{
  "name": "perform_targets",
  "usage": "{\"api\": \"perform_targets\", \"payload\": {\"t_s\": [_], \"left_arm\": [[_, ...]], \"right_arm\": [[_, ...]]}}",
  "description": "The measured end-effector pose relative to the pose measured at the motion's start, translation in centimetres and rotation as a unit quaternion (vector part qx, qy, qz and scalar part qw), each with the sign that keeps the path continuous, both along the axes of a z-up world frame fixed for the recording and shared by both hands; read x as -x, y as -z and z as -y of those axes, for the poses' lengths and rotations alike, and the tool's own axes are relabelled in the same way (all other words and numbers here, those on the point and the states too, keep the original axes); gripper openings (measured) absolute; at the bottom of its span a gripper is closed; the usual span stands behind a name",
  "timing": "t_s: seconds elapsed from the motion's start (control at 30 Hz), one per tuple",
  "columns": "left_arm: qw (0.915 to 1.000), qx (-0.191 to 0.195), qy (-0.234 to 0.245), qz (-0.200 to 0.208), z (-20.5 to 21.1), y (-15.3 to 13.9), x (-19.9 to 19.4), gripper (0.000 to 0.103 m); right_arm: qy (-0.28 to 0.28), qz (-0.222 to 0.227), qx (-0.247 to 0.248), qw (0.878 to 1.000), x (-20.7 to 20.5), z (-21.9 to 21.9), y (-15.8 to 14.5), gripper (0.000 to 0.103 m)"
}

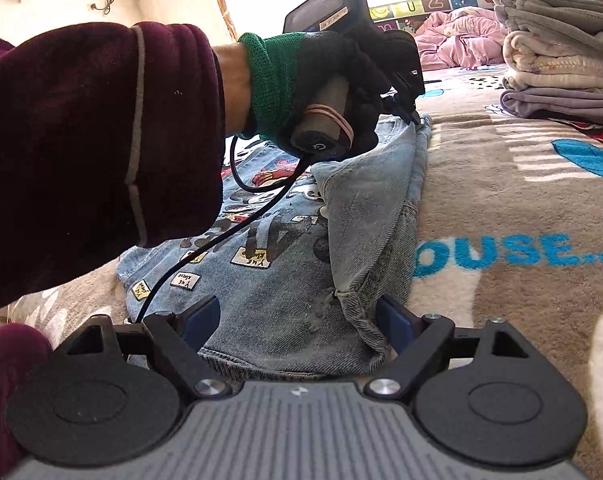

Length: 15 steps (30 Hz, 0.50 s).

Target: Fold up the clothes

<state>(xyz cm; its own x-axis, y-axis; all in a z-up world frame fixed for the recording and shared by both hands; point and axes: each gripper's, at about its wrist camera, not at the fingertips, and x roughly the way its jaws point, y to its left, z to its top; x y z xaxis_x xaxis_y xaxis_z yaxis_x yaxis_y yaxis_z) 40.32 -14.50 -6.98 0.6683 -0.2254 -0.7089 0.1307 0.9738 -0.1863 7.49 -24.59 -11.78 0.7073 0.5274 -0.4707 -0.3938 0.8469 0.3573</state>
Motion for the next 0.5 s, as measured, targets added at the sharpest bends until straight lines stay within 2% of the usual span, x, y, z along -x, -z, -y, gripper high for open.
{"api": "perform_targets", "payload": {"t_s": [0.17,0.23,0.3,0.5], "left_arm": [[0.9997,-0.022,0.003,-0.008,0.0,1.3,-0.2,0.0],[0.9996,-0.023,0.015,-0.003,-0.2,0.5,0.1,0.001],[0.9993,-0.024,0.028,0.003,-0.5,-0.3,0.7,0.015],[0.9961,-0.016,0.073,0.046,-3.9,-2.0,9.3,0.016]], "right_arm": [[-0.007,0.002,0.019,1.0,0.1,-0.4,0.1,0.086],[-0.007,0.005,0.023,1.0,0.2,-0.5,0.0,0.086],[-0.005,0.006,0.022,1.0,0.3,-0.5,0.0,0.086],[-0.003,0.016,0.032,0.999,0.5,-0.5,-0.2,0.086]]}}
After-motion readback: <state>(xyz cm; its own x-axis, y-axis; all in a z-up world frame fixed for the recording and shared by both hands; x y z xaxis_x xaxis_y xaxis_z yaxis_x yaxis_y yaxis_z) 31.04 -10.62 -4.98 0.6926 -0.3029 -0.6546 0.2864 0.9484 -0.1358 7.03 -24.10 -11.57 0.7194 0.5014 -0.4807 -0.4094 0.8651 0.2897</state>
